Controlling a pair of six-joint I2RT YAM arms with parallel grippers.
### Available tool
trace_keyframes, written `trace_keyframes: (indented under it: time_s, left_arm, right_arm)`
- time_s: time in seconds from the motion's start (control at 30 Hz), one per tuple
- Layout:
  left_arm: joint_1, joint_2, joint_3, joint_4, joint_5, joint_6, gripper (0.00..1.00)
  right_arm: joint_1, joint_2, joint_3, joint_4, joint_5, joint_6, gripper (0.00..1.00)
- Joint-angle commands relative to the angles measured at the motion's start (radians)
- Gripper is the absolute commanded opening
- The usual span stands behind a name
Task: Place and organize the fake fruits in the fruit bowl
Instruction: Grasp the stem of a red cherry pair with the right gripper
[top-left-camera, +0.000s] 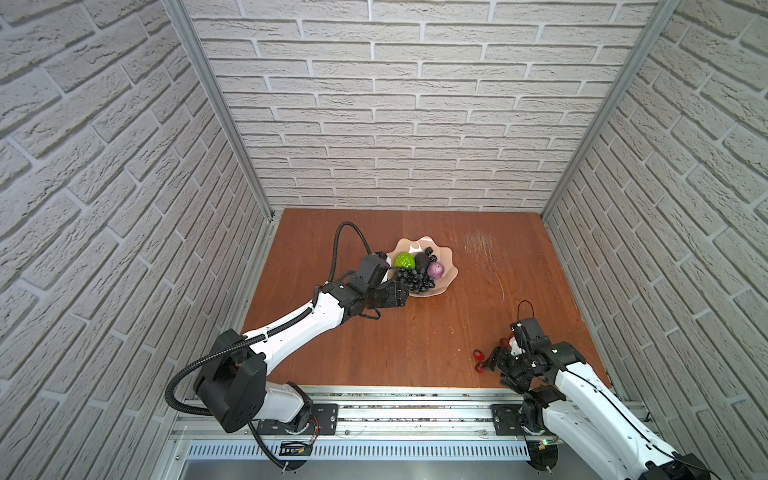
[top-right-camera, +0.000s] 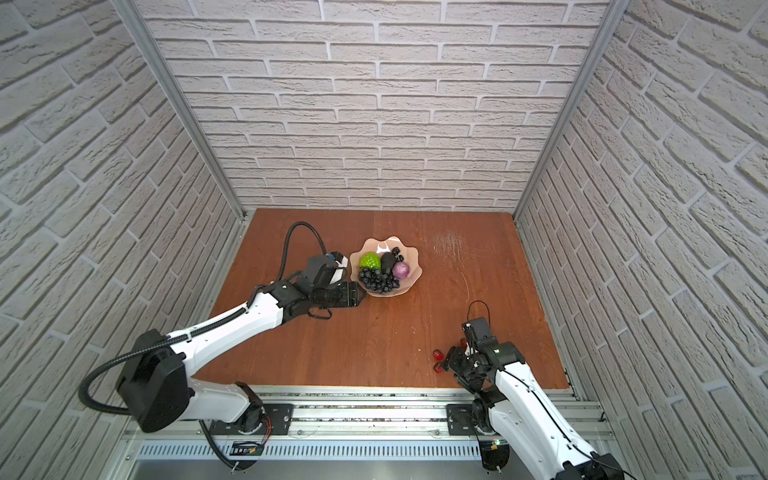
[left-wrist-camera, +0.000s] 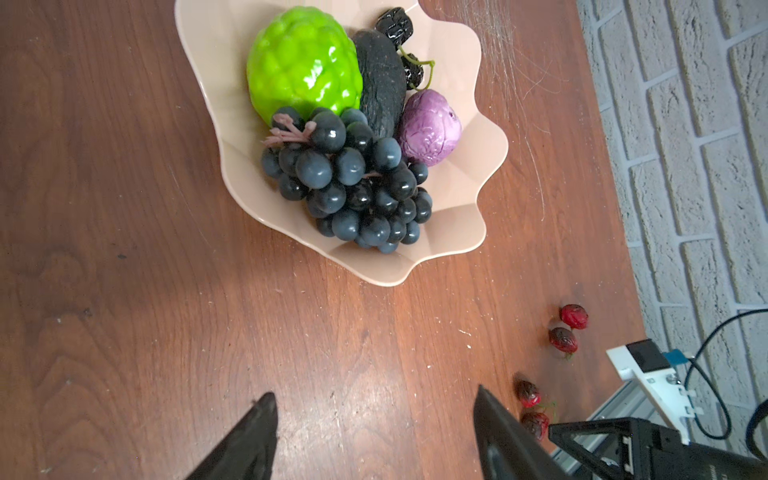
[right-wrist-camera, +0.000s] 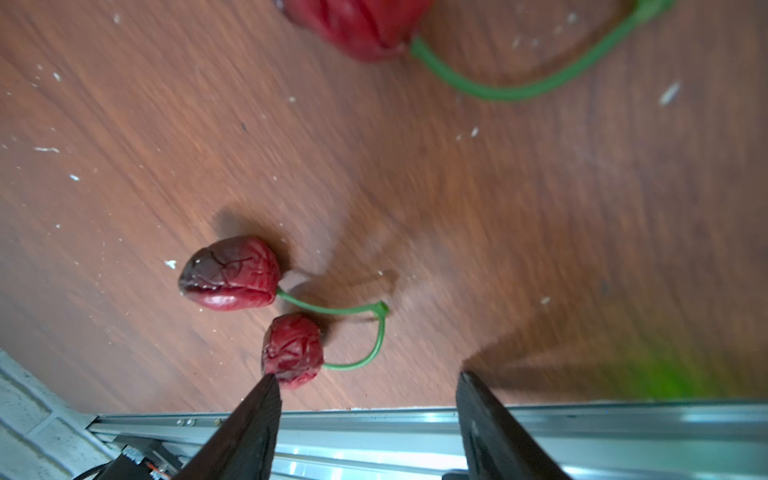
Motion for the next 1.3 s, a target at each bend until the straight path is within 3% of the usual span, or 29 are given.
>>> trace_keyframes:
  time_s: [0.0, 0.4, 0.53, 0.7, 0.9, 1.27]
  left_arm:
    - [0.003, -0.023, -0.009, 0.041, -0.003, 0.009, 0.74]
    - [0.004, -0.001, 0.015, 0.029, 0.007, 0.000, 0.74]
    - [0.002, -0.001, 0.019, 0.021, 0.002, 0.000, 0.74]
    - [0.003, 0.002, 0.027, 0.013, -0.001, 0.003, 0.74]
    - [0.003, 0.005, 0.032, 0.011, -0.001, 0.004, 0.74]
    - [0.003, 0.009, 0.037, 0.006, -0.003, -0.001, 0.73]
  right_arm:
    - [-0.046, -0.009, -0.011, 0.035, -0.054, -0.002, 0.68]
    - [-0.117, 0.032, -0.067, 0.145, -0.125, -0.015, 0.60]
    - [-0.129, 0.052, -0.082, 0.168, -0.122, -0.026, 0.47]
    - [-0.140, 0.082, -0.074, 0.197, -0.109, -0.042, 0.44]
    - [-0.145, 0.137, -0.079, 0.246, -0.109, -0.061, 0.31]
    - [-0.147, 0.153, -0.059, 0.257, -0.086, -0.107, 0.17]
